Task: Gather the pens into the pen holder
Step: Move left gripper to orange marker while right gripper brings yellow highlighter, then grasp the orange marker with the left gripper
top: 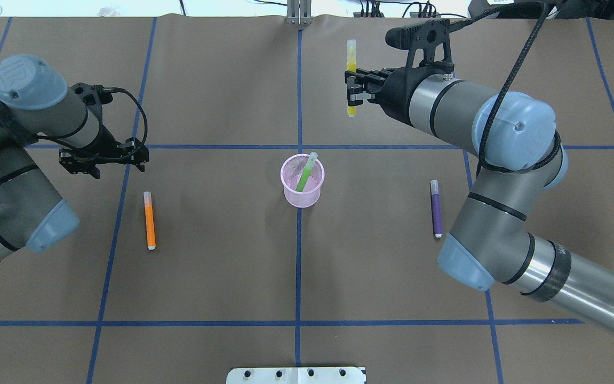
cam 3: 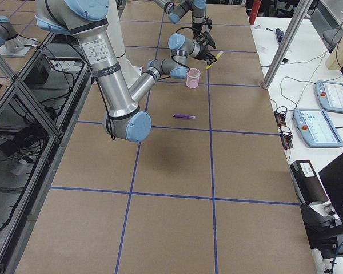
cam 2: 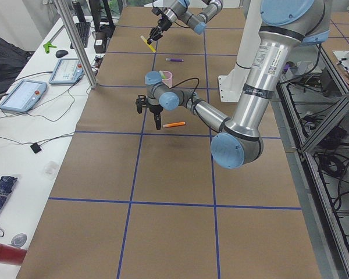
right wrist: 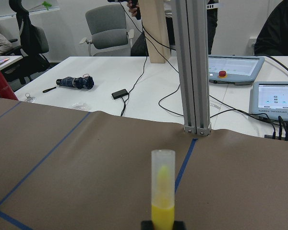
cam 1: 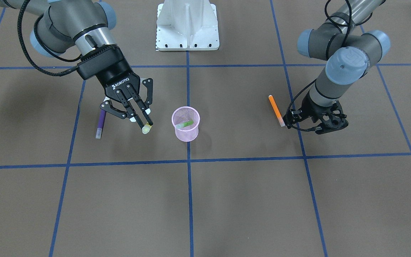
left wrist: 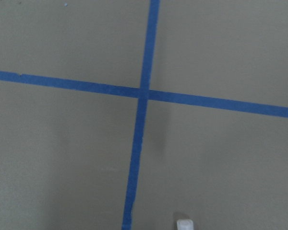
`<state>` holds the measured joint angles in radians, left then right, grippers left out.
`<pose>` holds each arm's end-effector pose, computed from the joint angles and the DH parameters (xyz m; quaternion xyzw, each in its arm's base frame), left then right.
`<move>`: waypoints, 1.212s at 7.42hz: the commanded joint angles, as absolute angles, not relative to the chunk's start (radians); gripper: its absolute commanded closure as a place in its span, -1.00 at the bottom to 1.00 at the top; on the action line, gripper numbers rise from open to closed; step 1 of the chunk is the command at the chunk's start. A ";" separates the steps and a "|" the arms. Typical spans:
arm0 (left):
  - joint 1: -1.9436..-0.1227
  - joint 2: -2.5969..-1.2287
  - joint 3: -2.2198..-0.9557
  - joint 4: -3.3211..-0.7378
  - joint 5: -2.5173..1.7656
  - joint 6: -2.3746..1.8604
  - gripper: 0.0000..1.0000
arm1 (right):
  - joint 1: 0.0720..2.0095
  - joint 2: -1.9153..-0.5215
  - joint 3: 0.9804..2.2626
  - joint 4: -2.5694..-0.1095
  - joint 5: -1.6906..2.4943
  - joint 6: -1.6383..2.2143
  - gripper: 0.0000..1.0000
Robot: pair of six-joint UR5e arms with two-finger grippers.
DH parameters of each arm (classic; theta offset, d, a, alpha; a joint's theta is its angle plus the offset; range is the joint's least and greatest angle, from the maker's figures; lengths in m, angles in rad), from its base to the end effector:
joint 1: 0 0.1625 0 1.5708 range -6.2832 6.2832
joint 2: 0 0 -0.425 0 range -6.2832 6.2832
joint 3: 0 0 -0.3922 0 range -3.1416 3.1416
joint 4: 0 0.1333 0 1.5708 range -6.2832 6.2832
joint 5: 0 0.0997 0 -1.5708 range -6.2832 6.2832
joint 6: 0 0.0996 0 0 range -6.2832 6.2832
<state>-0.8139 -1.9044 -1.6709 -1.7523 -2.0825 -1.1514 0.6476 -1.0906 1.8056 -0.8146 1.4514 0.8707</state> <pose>0.3688 -0.5136 0.4126 -0.0274 0.3784 -0.1056 0.9192 -0.3916 -0.4782 0.1929 0.4525 -0.4958 0.0206 0.7409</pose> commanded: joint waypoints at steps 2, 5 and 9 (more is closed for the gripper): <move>-0.721 -1.902 -1.651 -1.798 -2.069 -1.265 -0.86 | 0.646 -1.091 1.805 -0.813 1.450 0.871 1.00; -0.716 -1.905 -1.666 -1.764 -2.071 -1.264 -0.40 | 0.646 -1.091 1.805 -0.813 1.448 0.871 1.00; -0.703 -1.907 -1.667 -1.764 -2.069 -1.262 -0.09 | 0.646 -1.091 1.805 -0.813 1.445 0.871 1.00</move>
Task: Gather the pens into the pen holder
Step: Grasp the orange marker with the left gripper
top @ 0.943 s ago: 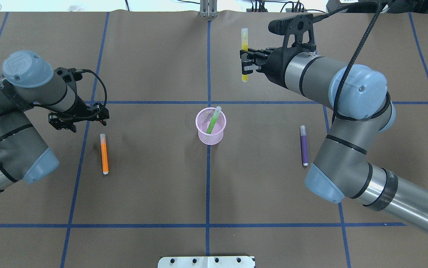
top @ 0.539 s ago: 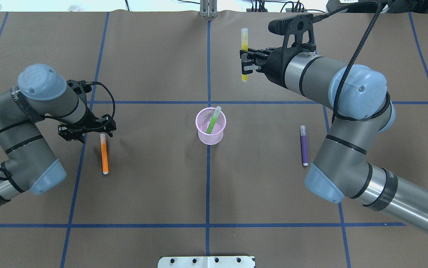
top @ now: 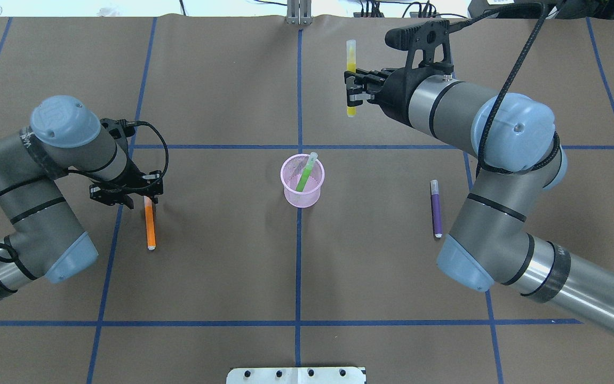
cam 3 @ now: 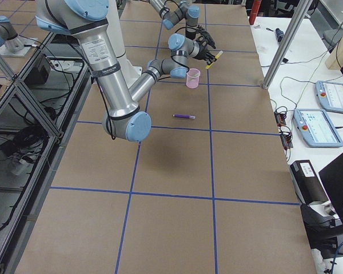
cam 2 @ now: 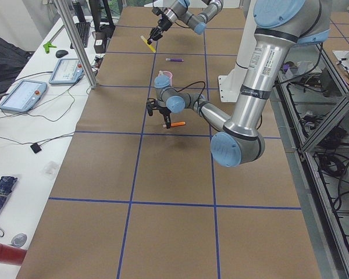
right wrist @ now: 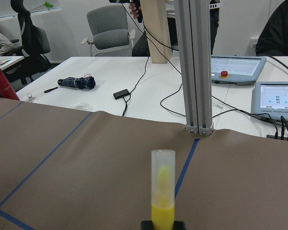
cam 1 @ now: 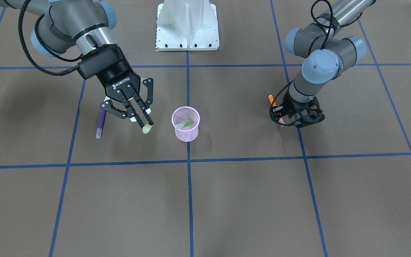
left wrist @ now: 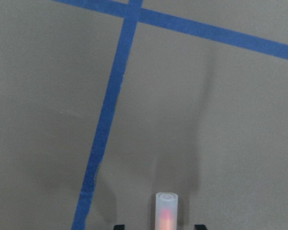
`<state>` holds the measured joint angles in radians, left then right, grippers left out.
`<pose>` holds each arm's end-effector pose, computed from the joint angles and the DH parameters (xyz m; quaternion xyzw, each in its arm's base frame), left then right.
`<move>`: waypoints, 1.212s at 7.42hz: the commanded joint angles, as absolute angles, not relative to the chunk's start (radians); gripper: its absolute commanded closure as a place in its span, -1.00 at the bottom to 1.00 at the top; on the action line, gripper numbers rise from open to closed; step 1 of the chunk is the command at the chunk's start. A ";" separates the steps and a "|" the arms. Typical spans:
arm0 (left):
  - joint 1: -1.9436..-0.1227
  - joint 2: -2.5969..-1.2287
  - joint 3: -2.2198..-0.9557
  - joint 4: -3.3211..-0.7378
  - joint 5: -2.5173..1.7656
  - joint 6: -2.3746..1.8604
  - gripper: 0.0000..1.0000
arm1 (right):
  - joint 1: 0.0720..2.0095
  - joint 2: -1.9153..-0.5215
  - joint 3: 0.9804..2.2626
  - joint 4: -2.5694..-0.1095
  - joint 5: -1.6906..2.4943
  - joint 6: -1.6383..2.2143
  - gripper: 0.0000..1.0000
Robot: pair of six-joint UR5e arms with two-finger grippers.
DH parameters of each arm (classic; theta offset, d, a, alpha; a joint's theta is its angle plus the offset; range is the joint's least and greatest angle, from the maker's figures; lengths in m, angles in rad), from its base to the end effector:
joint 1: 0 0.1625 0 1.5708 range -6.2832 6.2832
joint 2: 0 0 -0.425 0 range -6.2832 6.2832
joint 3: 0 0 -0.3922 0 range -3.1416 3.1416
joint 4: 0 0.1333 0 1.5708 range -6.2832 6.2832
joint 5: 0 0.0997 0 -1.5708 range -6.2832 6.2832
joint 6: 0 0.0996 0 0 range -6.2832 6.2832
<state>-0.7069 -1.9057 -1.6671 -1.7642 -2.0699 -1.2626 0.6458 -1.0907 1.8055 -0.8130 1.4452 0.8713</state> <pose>0.4219 -0.4730 0.4126 -0.0607 0.3744 -0.1082 0.9189 -0.3919 -0.4779 0.1928 0.4540 -0.4953 0.0223 0.7404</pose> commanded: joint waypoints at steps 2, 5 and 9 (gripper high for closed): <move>-0.695 -1.905 -1.667 -1.764 -2.069 -1.261 -0.07 | 0.644 -1.091 1.805 -0.813 1.445 0.871 1.00; -0.692 -1.904 -1.666 -1.764 -2.069 -1.261 0.04 | 0.641 -1.091 1.805 -0.813 1.445 0.871 1.00; -0.686 -1.904 -1.667 -1.764 -2.068 -1.261 0.16 | 0.641 -1.091 1.805 -0.813 1.445 0.871 1.00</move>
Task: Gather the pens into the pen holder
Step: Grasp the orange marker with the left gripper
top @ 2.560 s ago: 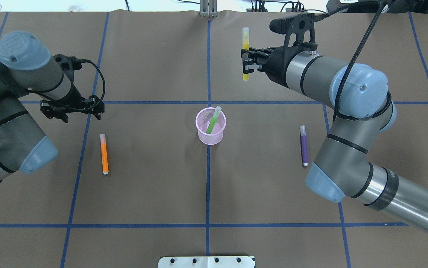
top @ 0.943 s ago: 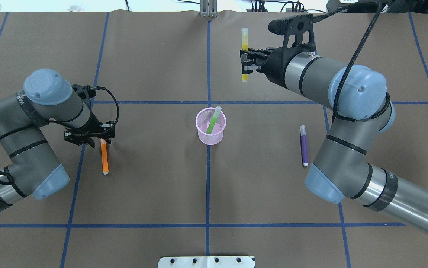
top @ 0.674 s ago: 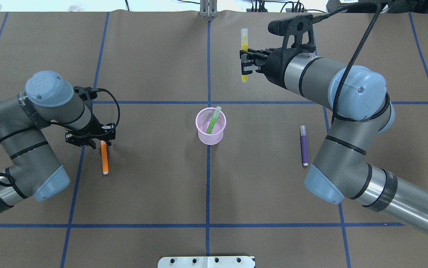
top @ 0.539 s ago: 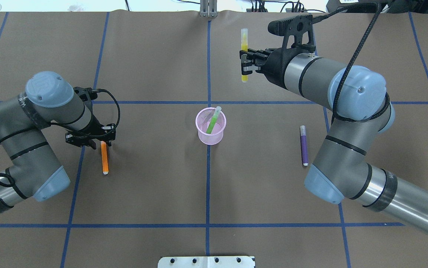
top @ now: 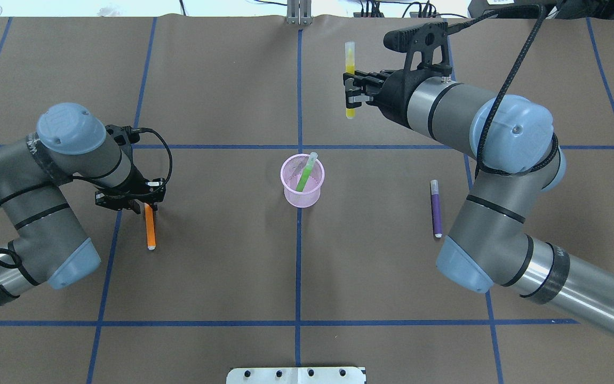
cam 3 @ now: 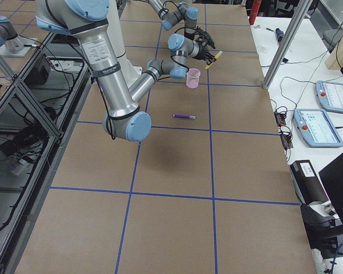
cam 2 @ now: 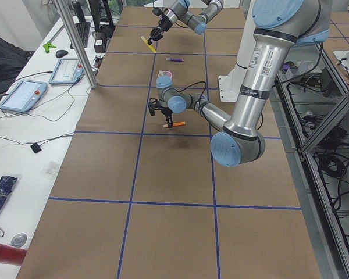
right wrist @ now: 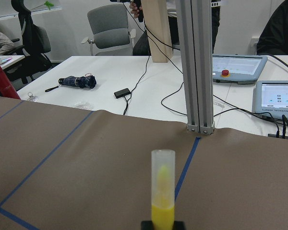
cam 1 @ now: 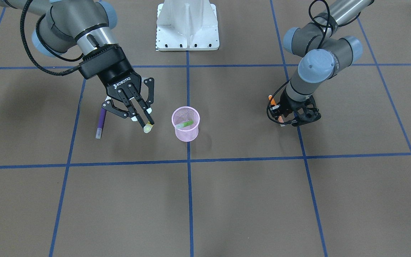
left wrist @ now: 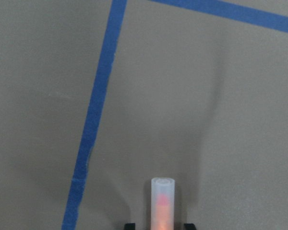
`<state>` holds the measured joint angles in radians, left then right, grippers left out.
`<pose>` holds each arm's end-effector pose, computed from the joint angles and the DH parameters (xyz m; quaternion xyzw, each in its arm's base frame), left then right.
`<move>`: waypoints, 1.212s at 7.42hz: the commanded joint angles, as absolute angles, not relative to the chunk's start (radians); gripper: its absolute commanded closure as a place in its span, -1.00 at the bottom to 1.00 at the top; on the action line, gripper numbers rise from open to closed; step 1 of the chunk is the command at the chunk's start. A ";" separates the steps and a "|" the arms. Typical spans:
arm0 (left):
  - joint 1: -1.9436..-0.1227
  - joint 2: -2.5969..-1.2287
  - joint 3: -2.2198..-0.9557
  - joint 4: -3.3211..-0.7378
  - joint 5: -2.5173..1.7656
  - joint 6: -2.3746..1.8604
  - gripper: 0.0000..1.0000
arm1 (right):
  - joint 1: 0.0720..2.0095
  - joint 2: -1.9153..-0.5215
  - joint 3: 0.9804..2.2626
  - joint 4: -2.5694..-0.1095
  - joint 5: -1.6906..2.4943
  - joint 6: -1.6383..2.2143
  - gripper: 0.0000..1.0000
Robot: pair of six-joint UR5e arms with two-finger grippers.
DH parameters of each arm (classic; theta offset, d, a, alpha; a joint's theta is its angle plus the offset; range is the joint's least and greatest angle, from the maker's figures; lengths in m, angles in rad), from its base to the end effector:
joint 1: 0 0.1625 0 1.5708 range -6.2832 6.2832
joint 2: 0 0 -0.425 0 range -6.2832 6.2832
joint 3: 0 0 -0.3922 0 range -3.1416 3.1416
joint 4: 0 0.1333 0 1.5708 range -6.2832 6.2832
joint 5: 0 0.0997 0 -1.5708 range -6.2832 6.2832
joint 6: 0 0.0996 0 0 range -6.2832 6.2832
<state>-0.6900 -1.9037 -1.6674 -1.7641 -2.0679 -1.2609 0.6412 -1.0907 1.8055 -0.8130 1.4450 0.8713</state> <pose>0.4293 -0.4656 0.4138 -0.0631 0.3729 -0.1003 0.9203 -0.3941 -0.4761 0.1928 0.4529 -0.4963 0.0206 0.7404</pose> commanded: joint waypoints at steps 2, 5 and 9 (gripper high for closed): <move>-0.675 -1.905 -1.667 -1.764 -2.051 -1.261 0.22 | 0.641 -1.092 1.806 -0.811 1.445 0.870 1.00; -0.675 -1.904 -1.669 -1.764 -2.049 -1.261 0.99 | 0.641 -1.095 1.802 -0.787 1.443 0.870 1.00; -0.728 -1.879 -1.874 -1.645 -2.046 -1.253 1.00 | 0.626 -1.091 1.804 -0.787 1.440 0.870 1.00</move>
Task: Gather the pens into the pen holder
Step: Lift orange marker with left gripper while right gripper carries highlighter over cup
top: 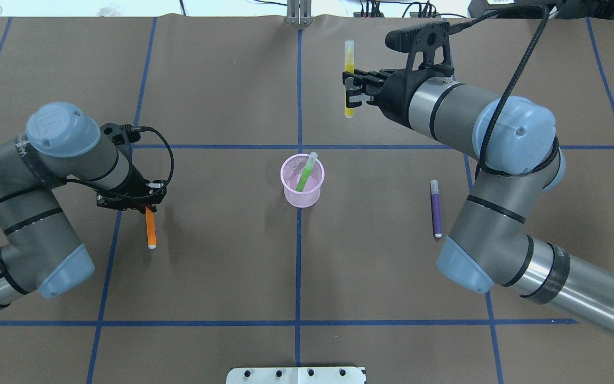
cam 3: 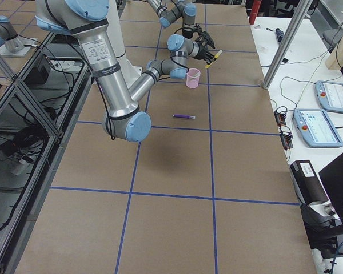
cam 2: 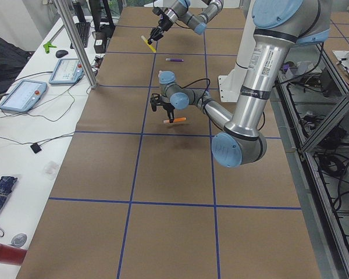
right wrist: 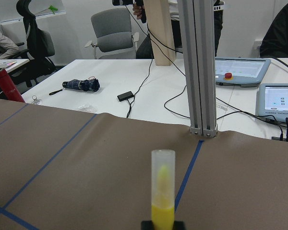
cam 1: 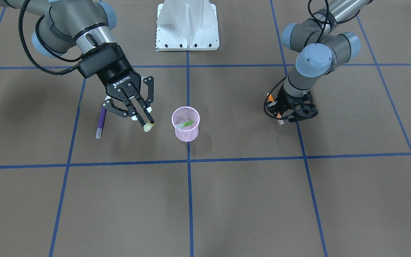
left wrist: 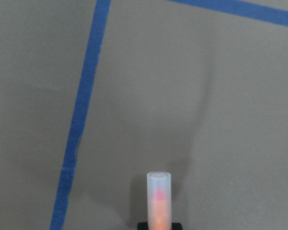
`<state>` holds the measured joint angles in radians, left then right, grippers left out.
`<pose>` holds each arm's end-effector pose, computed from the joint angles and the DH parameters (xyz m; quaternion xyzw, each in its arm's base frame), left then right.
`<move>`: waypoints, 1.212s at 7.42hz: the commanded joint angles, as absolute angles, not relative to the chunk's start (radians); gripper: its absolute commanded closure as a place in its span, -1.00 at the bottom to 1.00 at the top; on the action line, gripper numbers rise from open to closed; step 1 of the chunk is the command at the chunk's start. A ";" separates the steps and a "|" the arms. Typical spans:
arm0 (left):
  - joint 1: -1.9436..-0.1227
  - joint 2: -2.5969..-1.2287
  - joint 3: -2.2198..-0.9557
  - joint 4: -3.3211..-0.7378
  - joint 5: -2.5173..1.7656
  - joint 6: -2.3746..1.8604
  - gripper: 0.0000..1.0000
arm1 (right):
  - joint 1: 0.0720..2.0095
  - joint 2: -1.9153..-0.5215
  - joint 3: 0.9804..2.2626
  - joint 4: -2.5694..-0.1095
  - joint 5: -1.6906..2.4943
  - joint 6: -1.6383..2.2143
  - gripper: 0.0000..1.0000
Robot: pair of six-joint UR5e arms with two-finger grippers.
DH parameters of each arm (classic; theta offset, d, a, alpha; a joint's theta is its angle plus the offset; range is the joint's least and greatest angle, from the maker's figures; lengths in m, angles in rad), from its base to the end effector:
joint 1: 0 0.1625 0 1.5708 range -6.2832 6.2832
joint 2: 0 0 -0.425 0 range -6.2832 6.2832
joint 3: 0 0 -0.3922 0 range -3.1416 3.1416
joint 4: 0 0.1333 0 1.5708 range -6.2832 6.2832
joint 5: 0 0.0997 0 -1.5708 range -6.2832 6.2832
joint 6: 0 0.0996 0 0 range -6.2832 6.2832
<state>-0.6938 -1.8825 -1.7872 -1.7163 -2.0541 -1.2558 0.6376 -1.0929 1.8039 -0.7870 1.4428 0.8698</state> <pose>0.4072 -0.4519 0.3761 -0.0427 0.3901 -0.0949 0.9149 -0.3942 -0.4737 0.1920 0.4577 -0.5029 0.0202 0.7330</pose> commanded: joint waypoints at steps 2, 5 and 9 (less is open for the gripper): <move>-0.802 -1.908 -1.928 -1.641 -2.048 -1.224 1.00 | 0.554 -1.089 1.809 -0.787 1.352 0.870 1.00; -0.837 -1.925 -1.911 -1.641 -2.048 -1.215 1.00 | 0.422 -1.051 1.766 -0.792 1.212 0.867 1.00; -0.838 -1.925 -1.896 -1.643 -2.049 -1.215 1.00 | 0.391 -1.045 1.683 -0.726 1.177 0.867 1.00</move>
